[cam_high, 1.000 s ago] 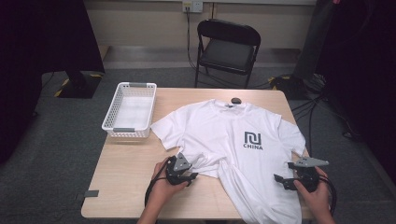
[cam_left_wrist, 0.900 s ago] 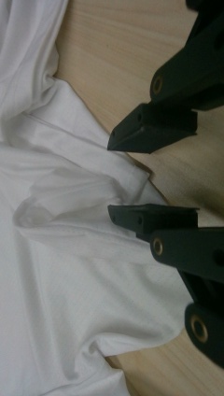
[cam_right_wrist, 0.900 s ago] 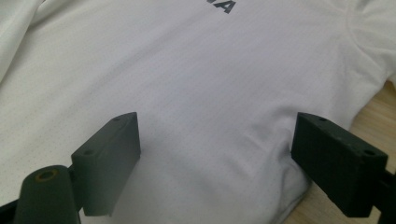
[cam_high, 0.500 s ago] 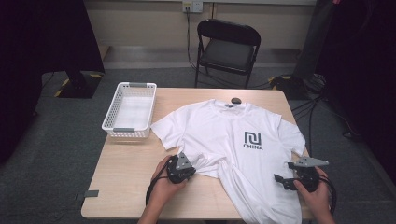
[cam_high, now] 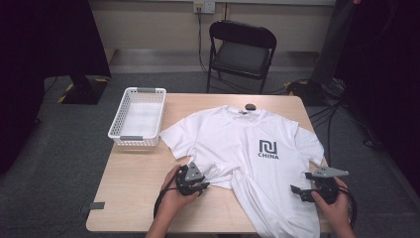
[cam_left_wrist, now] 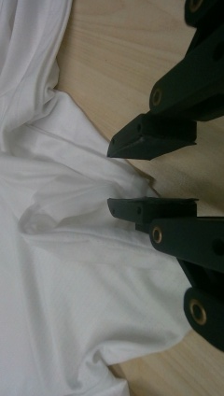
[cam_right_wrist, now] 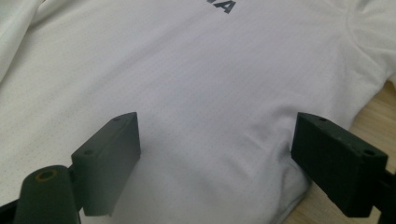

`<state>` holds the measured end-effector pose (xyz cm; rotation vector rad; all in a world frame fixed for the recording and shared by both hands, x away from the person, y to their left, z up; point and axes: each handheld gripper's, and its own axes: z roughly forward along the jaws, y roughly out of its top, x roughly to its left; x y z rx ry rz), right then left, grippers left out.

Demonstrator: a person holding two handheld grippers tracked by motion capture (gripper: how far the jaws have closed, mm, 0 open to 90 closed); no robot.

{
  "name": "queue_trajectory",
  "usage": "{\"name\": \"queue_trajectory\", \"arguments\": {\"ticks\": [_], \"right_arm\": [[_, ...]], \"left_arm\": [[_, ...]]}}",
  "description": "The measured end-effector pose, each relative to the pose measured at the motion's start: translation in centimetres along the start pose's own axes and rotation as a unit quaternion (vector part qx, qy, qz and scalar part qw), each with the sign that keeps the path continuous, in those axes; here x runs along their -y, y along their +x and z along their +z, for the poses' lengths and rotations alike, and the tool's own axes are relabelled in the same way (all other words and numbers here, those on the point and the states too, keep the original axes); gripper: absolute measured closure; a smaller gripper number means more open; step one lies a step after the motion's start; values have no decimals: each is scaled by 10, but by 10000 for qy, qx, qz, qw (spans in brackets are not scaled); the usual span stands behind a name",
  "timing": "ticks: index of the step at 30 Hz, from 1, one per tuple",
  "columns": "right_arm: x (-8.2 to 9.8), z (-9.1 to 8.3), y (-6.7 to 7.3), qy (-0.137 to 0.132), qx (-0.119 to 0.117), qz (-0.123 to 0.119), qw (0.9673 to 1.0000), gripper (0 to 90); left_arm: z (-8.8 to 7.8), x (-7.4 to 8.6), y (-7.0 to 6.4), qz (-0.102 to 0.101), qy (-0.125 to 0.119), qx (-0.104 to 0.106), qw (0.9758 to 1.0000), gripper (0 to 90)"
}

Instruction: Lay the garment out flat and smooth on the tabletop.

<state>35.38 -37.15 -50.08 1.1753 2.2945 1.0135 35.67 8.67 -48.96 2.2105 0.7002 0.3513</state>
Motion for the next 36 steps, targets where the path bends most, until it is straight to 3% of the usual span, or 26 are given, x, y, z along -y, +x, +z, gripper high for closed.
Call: {"name": "queue_trajectory", "arguments": {"ticks": [3, 6, 8, 10, 13, 15, 21, 31, 36], "right_arm": [[0, 0, 0, -1, 0, -3, 10000, 145], [0, 0, 0, -1, 0, -3, 10000, 145], [0, 0, 0, -1, 0, -1, 10000, 145], [0, 0, 0, 0, 0, 0, 10000, 145], [0, 0, 0, 0, 0, 0, 10000, 145], [0, 0, 0, -1, 0, -2, 10000, 145], [0, 0, 0, -1, 0, -3, 10000, 145], [0, 0, 0, -1, -1, -2, 10000, 145], [0, 0, 0, -2, -1, -3, 10000, 145]], "left_arm": [[4, 1, 1, -6, 63, -21, 10000, 725], [2, 0, 4, -110, 83, 24, 9999, 857], [1, -1, 5, -39, 190, 26, 9998, 886], [-1, -3, 4, 20, 231, 50, 9997, 891], [-10, -5, 7, -60, 61, 90, 9999, 892], [-15, -4, 7, -68, 73, 119, 9999, 892], [-28, 4, 4, -200, 40, 381, 9991, 891], [-42, 15, 2, -251, -17, 658, 9975, 891], [-55, 27, 3, -283, 84, 674, 9973, 892]]}}
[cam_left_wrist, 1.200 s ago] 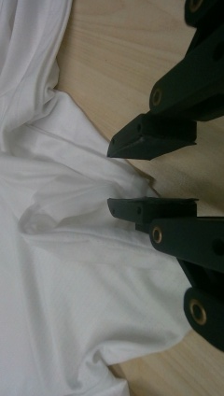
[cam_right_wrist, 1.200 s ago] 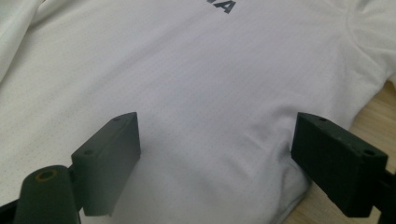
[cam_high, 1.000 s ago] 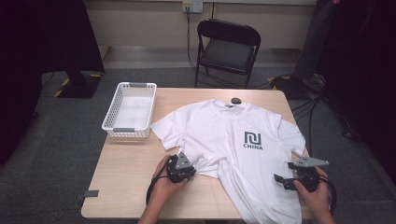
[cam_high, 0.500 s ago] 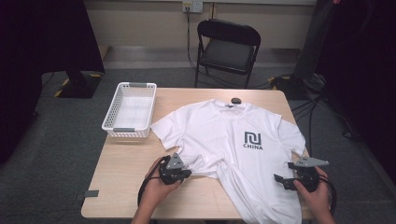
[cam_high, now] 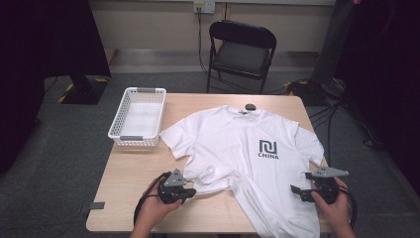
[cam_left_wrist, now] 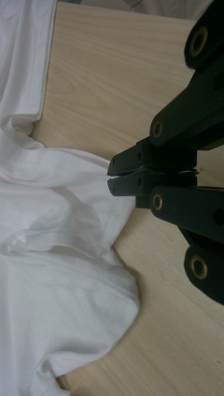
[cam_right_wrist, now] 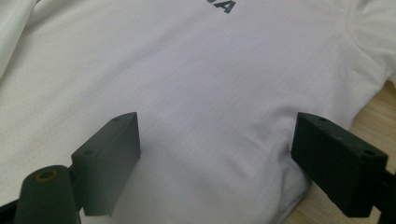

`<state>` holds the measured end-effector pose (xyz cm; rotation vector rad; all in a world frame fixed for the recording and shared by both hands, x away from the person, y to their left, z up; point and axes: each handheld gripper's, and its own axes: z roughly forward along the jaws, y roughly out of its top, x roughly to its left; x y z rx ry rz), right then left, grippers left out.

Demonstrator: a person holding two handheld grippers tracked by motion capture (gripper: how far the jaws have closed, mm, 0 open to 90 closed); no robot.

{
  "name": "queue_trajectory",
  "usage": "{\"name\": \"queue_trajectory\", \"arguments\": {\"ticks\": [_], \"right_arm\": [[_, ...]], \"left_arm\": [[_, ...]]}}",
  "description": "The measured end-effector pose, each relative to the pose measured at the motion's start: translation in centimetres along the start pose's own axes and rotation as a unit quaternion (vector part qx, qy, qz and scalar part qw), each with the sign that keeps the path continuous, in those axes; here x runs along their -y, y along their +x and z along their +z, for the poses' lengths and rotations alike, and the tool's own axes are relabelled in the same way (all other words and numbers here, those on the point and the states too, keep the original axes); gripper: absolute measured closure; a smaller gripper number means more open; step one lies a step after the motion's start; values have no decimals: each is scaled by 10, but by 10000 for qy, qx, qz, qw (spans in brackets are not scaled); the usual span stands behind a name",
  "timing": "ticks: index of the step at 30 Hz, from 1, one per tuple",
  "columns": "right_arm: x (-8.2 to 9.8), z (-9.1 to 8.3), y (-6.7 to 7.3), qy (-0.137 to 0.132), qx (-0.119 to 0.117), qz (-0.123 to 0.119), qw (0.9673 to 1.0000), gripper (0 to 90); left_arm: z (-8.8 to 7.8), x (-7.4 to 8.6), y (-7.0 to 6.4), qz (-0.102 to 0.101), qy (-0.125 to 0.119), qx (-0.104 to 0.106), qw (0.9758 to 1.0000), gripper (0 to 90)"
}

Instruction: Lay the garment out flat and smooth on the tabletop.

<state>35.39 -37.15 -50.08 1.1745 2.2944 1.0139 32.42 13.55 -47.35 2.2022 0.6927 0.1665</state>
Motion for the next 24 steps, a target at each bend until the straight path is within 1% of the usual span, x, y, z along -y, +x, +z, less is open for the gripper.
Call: {"name": "queue_trajectory", "arguments": {"ticks": [3, 5, 7, 11, 16, 18, 20, 22, 24], "right_arm": [[0, 0, 0, 1, 0, 4, 10000, 145], [0, 0, 0, 1, 0, 1, 10000, 145], [0, 0, 0, 1, 0, 1, 10000, 145], [0, 0, 0, 2, -1, 5, 10000, 145], [0, 0, 0, 2, -1, 5, 10000, 145], [0, 0, 0, 2, -1, 6, 10000, 145], [0, 0, 0, 1, -1, 3, 10000, 145], [0, 0, 0, 2, -1, 6, 10000, 145], [0, 0, 0, 3, -2, 6, 10000, 145]], "left_arm": [[-7, 6, 1, -32, 6, -11, 10000, 892], [-12, 10, 1, -131, -15, 19, 9999, 893], [-17, 14, 2, -166, -13, 32, 9999, 893], [-25, 23, 3, -208, 96, -14, 9997, 893], [-37, 33, 6, -349, 20, -39, 9994, 893], [-43, 37, 8, -363, 38, -37, 9993, 893], [-48, 43, 10, -452, 4, -18, 9990, 894], [-51, 49, 13, -536, -7, -42, 9986, 893], [-55, 54, 15, -557, 10, -55, 9984, 893]]}}
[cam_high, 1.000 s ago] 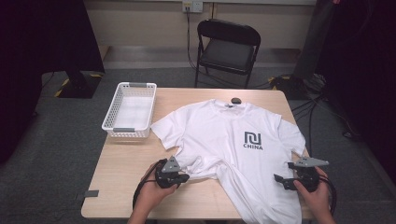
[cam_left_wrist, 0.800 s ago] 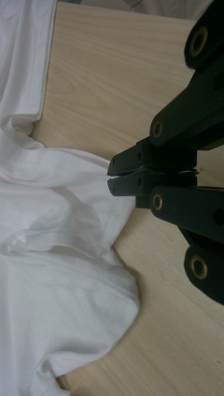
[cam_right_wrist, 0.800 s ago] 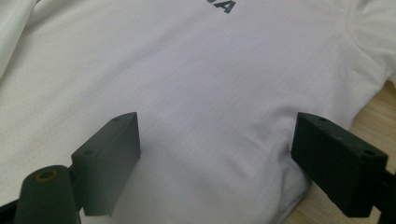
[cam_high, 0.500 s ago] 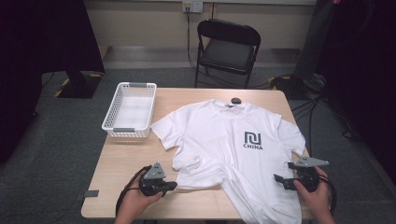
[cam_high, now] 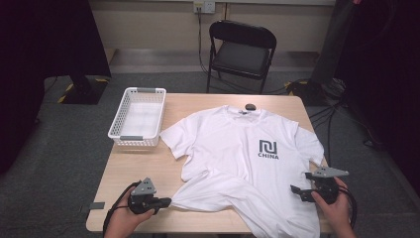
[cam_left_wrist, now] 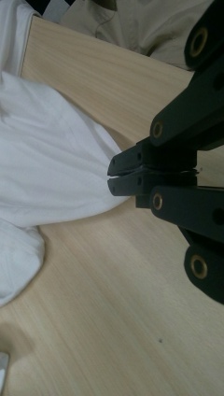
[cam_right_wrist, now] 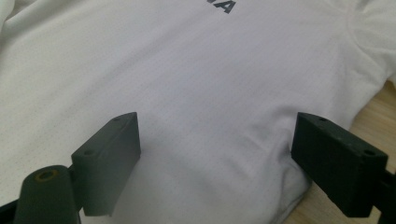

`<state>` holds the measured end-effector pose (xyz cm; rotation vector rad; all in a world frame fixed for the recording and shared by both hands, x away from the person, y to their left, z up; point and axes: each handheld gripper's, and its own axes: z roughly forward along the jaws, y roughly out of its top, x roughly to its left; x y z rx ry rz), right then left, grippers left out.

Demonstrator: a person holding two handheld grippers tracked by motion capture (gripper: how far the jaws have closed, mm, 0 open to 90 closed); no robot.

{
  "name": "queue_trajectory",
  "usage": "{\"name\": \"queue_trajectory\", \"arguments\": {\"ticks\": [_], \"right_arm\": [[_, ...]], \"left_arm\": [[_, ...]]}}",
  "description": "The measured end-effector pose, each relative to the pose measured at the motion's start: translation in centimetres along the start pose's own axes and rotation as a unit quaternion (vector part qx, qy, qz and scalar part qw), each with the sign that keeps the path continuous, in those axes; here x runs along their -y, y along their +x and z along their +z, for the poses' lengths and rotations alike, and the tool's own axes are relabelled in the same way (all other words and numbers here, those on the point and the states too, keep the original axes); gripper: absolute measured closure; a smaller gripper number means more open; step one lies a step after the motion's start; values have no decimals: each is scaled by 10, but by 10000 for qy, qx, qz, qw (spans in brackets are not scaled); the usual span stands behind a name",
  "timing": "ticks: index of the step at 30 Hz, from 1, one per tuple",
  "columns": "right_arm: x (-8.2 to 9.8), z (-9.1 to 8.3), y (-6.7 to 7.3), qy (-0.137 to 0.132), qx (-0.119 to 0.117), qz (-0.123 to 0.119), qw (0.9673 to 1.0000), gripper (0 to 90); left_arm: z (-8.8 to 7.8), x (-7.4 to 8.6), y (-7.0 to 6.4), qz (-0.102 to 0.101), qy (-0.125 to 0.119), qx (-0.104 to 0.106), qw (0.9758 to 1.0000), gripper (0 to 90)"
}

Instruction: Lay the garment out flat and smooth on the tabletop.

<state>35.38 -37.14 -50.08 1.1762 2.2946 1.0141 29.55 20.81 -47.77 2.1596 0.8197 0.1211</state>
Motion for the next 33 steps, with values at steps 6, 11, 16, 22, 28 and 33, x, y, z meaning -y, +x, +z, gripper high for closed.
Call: {"name": "queue_trajectory", "arguments": {"ticks": [6, 11, 16, 22, 28, 33], "right_arm": [[0, 0, 0, 0, 0, -1, 10000, 145], [0, 0, 0, 0, 1, -2, 10000, 145], [0, 0, 0, -1, 1, -4, 10000, 145], [0, 0, 0, -1, 1, -2, 10000, 145], [0, 0, 0, 0, 0, 0, 10000, 145], [0, 0, 0, -1, 0, -1, 10000, 145]], "left_arm": [[-7, 9, 3, -59, 29, 30, 10000, 893], [-9, 17, 4, -118, 157, 13, 9998, 893], [-13, 25, 5, -163, 278, -32, 9995, 893], [-17, 30, 3, -234, 314, 27, 9992, 893], [-21, 34, 0, -231, 313, 81, 9992, 893], [-20, 34, -6, -225, 364, 301, 9986, 892]]}}
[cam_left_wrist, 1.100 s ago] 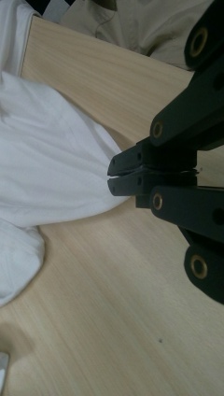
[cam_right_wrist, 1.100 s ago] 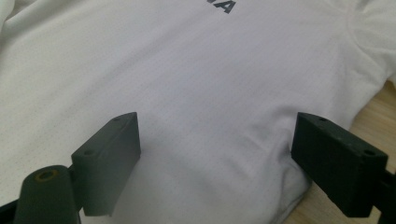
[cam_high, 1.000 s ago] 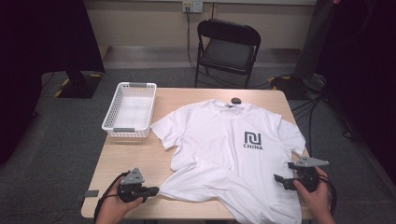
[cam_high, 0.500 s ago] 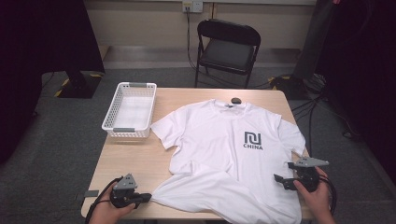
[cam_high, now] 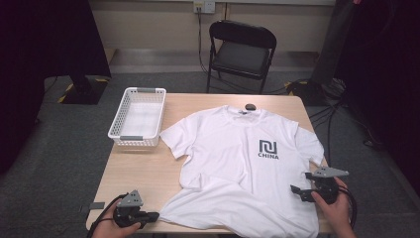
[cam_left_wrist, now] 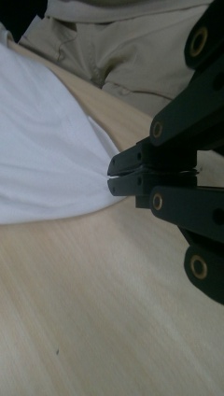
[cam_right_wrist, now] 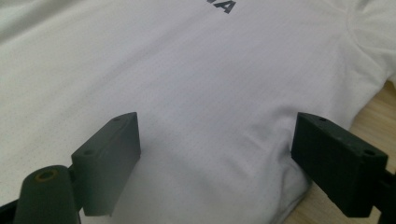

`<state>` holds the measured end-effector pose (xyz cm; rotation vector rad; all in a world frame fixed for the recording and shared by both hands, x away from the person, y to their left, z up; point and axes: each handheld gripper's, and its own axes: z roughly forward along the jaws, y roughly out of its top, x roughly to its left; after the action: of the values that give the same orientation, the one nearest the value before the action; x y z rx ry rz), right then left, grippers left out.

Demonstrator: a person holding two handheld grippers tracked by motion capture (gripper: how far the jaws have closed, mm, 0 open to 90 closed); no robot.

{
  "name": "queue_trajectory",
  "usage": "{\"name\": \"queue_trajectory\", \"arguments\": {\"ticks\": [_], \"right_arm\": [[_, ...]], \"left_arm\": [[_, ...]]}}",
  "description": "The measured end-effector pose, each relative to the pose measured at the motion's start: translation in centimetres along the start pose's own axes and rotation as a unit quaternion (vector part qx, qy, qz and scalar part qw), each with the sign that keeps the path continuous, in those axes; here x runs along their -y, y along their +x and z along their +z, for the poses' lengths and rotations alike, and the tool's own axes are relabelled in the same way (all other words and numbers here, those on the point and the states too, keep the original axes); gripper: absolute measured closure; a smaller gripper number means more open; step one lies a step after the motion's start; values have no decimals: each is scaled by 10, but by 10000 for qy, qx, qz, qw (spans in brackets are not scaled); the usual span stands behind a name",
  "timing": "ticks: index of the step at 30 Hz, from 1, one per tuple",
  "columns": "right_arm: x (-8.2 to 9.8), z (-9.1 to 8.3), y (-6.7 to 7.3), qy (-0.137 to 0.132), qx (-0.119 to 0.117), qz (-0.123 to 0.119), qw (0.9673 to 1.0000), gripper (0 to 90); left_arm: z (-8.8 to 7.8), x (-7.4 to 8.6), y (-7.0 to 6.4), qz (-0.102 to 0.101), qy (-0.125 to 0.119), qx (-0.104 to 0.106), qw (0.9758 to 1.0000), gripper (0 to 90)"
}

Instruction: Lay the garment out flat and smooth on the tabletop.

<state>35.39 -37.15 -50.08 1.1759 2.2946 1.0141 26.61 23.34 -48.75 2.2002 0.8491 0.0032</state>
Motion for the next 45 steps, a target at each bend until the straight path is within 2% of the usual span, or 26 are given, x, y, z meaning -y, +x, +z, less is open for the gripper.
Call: {"name": "queue_trajectory", "arguments": {"ticks": [3, 5, 7, 9, 11, 13, 14, 16, 18, 20, 24, 27, 29, 31, 35, 39, 45], "right_arm": [[0, 0, 0, -1, 1, -4, 10000, 145], [0, 0, 0, 0, 1, -1, 10000, 145], [0, 0, 0, 0, 0, 0, 10000, 145], [0, 0, 0, 0, 1, -1, 10000, 145], [0, 0, 0, 0, 0, 1, 10000, 145], [0, 0, 0, 0, 0, 0, 10000, 145], [0, 0, 0, 0, 0, 0, 10000, 145], [0, 0, 0, 1, 0, 1, 10000, 145], [0, 0, 0, 0, 1, 0, 10000, 145], [0, 0, 0, -1, 0, 0, 10000, 145], [0, 0, 0, 0, 0, -1, 10000, 145], [0, 0, 0, 0, 0, -1, 10000, 145], [0, 0, 0, 1, 0, -1, 10000, 145], [0, 0, 0, 1, 0, -1, 10000, 145], [0, 0, 0, 0, 0, 0, 10000, 145], [0, 0, 0, 1, 0, 0, 10000, 145], [0, 0, 0, 0, 0, -1, 10000, 145]], "left_arm": [[0, -1, -1, 33, -17, -23, 10000, 890], [-2, -1, 1, 36, -177, -96, 9998, 872], [-4, -2, 3, 4, -375, -212, 9991, 767], [-5, -4, 7, 36, -659, -399, 9970, 592], [-6, -9, 9, 94, -706, -571, 9958, 549], [-2, -16, 11, -15, -860, -792, 9931, 434], [2, -20, 12, -96, -913, -835, 9923, 441], [11, -28, 12, -122, -953, -902, 9913, 435], [21, -35, 12, -146, -876, -1013, 9909, 429], [30, -41, 10, -57, -801, -1014, 9916, 451], [45, -51, 1, 103, -578, -834, 9948, 489], [53, -55, -3, 235, -354, -924, 9948, 534], [56, -56, -3, 251, -301, -869, 9954, 605], [57, -56, -5, 271, -258, -824, 9959, 654], [54, -56, -8, 326, -77, -659, 9973, 842], [52, -53, -11, 284, -31, -474, 9985, 868], [45, -47, -18, 222, 23, -323, 9992, 870]]}}
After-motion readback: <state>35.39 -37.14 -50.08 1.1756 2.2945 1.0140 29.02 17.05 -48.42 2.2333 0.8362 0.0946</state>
